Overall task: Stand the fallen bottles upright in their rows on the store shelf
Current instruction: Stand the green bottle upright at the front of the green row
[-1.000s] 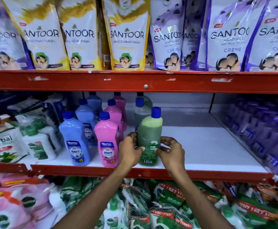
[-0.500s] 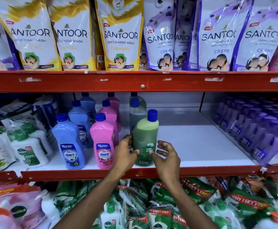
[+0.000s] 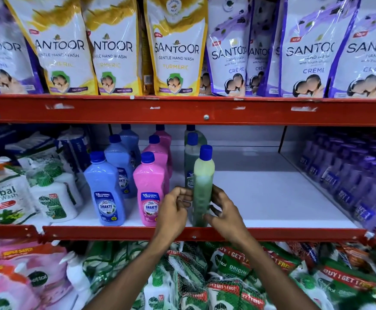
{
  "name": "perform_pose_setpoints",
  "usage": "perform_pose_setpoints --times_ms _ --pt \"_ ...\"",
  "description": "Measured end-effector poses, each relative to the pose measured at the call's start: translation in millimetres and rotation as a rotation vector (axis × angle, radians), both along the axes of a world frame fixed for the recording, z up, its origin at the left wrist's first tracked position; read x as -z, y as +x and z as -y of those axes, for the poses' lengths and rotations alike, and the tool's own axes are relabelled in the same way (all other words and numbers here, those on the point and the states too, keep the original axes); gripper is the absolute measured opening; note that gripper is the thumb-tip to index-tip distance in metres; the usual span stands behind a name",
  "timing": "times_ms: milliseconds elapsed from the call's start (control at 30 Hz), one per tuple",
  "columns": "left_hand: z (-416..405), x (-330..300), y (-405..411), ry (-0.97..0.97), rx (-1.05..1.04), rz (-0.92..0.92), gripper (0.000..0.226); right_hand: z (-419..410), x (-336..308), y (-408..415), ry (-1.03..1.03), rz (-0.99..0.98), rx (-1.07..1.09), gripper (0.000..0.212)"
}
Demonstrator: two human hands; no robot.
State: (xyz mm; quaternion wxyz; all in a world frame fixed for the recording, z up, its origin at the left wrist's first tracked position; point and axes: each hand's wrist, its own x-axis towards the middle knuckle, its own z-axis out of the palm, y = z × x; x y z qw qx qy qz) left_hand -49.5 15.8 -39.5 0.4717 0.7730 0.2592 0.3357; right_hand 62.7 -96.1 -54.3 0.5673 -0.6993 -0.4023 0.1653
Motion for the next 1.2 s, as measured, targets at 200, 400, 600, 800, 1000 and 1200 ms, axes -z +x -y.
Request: perform_pose_setpoints --times_ms 200,400,600,800,1000,1200 --pt "-1 1 -3 0.11 -0.018 -0.027 0.039 5 -12 21 -0.112 0.197 0.028 0.079" --pt "-3 -5 8 0.048 0.016 -0.146 0.043 5 -13 27 -0.062 0.079 -0.037 0.06" --pt "-4 2 17 0.098 0.07 -0.205 0.055 5 -14 40 -0.075 -0.018 -0.153 0.052" --pt "0 11 11 0.149 -0.037 -0.17 0.041 1 -8 38 -0.033 -0.039 -0.184 0.049" --pt "4 12 5 0.077 0.001 -0.185 0.045 8 9 31 -0.011 -0.047 -0.049 0.044" --pt "5 18 4 0.059 -0.017 -0.157 0.043 10 12 24 -0.036 -0.001 0.024 0.038"
